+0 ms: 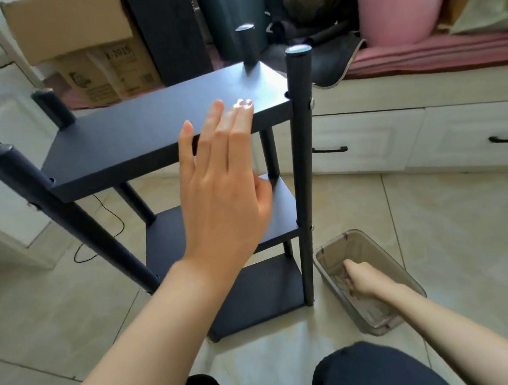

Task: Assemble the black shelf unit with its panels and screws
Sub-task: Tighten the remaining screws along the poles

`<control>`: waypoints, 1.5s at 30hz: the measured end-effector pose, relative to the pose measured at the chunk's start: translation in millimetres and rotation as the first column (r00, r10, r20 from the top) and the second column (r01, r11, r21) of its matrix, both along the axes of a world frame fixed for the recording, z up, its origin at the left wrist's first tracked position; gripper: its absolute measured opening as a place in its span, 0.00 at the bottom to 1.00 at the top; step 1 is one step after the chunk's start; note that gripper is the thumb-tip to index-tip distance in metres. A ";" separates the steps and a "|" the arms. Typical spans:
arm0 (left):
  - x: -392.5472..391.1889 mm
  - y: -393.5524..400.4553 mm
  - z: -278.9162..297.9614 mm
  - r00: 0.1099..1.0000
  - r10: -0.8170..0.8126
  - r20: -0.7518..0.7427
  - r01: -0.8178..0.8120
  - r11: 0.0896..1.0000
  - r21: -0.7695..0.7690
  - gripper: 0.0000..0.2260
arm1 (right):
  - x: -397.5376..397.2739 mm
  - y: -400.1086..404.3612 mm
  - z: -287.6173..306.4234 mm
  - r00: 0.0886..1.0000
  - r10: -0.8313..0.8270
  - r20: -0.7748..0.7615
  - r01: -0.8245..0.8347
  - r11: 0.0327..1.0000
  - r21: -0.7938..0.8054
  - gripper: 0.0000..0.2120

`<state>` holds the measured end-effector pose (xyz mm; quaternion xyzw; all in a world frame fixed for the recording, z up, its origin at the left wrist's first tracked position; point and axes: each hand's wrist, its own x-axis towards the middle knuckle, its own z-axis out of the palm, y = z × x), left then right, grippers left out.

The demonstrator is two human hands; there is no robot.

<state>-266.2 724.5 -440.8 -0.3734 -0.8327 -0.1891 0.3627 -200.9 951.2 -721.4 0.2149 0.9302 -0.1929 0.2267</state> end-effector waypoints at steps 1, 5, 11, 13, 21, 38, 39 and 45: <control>1.0 -5.6 1.0 0.999 -0.030 0.012 0.030 0.999 -0.010 0.29 | 1.9 -3.1 11.4 0.999 0.006 -0.040 -0.006 1.000 -0.002 0.05; 5.8 -29.6 2.9 0.984 -0.131 0.123 0.130 0.991 0.016 0.32 | 17.1 -15.4 63.4 0.981 0.010 -0.193 -0.010 1.000 0.002 0.03; 12.4 -75.5 11.0 0.962 -0.257 0.088 0.240 0.956 0.166 0.26 | 31.9 -49.1 151.3 0.928 -0.027 -0.372 -0.009 0.995 -0.095 0.07; 10.4 -90.8 17.8 0.966 -0.257 -0.028 0.256 0.940 0.227 0.20 | 34.3 -64.1 180.6 0.898 -0.018 -0.439 -0.041 0.991 -0.125 0.06; -12.4 -141.4 25.4 0.984 -0.129 0.122 0.016 0.748 0.664 0.18 | 22.0 -129.7 280.8 0.808 0.021 -0.589 -0.183 0.959 -0.217 0.06; -67.1 -193.9 -21.5 0.254 -0.395 0.883 -0.109 0.895 0.432 0.13 | -20.4 -179.3 288.4 0.703 -0.181 -0.688 -0.221 0.863 -0.454 0.03; -67.9 -192.8 -21.8 0.293 -0.389 0.873 -0.115 0.892 0.437 0.10 | -21.8 -177.4 287.4 0.695 -0.178 -0.697 -0.223 0.867 -0.445 0.04; -65.8 -185.4 -18.1 0.357 -0.363 0.860 -0.047 0.913 0.405 0.06 | -30.5 -173.5 286.0 0.658 -0.200 -0.726 -0.234 0.862 -0.449 0.04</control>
